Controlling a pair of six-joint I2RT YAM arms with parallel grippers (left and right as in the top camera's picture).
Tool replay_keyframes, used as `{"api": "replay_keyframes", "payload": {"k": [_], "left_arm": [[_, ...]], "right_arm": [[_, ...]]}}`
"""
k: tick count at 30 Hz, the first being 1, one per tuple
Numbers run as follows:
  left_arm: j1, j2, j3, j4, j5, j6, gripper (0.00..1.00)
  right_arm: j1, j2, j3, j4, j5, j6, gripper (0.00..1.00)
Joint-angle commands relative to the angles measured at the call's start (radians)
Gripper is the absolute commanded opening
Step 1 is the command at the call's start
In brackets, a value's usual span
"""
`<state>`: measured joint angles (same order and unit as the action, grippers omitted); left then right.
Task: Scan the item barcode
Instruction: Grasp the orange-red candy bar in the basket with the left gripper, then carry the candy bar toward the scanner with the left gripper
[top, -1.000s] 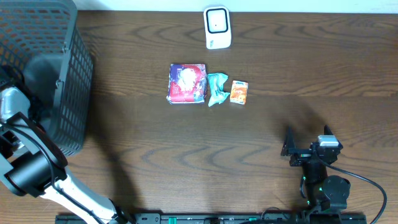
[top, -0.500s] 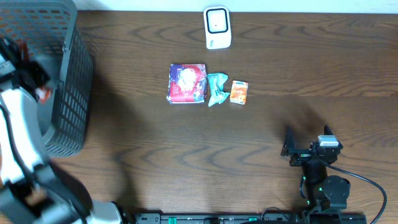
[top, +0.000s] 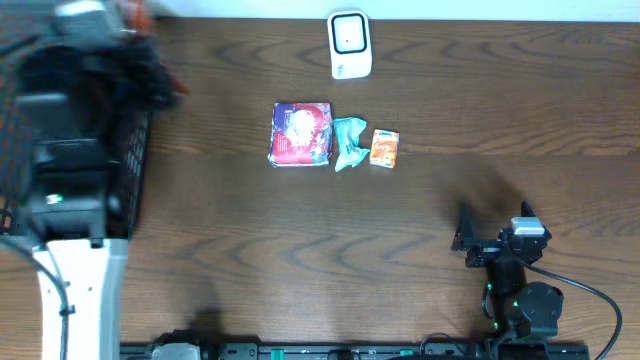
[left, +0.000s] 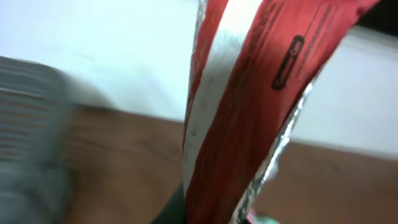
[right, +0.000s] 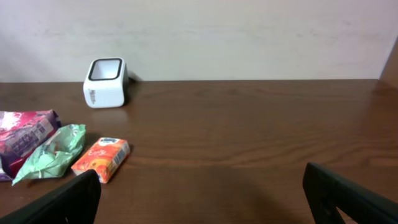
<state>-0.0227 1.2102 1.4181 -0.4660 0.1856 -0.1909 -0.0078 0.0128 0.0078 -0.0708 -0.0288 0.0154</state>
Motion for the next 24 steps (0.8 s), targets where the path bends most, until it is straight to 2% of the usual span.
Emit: {"api": "replay_keyframes", "payload": {"k": [1, 4, 9, 14, 18, 24], "left_arm": [[-0.154, 0.051, 0.008, -0.051, 0.013, -0.018, 0.07], [-0.256, 0.115, 0.008, -0.115, -0.029, -0.018, 0.07], [-0.35, 0.278, 0.008, -0.138, -0.316, -0.018, 0.08], [-0.353, 0.465, 0.008, -0.101, -0.474, -0.018, 0.07], [-0.352, 0.603, 0.008, -0.07, -0.541, -0.019, 0.07], [-0.352, 0.731, 0.008, -0.055, -0.628, -0.169, 0.07]], "right_arm": [[0.004, -0.004, -0.002, -0.004, 0.003, 0.014, 0.99], [0.004, -0.004, -0.002, -0.004, 0.003, 0.014, 0.99], [0.004, -0.004, -0.002, -0.004, 0.003, 0.014, 0.99], [0.004, -0.004, -0.002, -0.004, 0.003, 0.014, 0.99], [0.004, -0.004, -0.002, -0.004, 0.003, 0.014, 0.99], [0.004, -0.004, -0.002, -0.004, 0.003, 0.014, 0.99]]}}
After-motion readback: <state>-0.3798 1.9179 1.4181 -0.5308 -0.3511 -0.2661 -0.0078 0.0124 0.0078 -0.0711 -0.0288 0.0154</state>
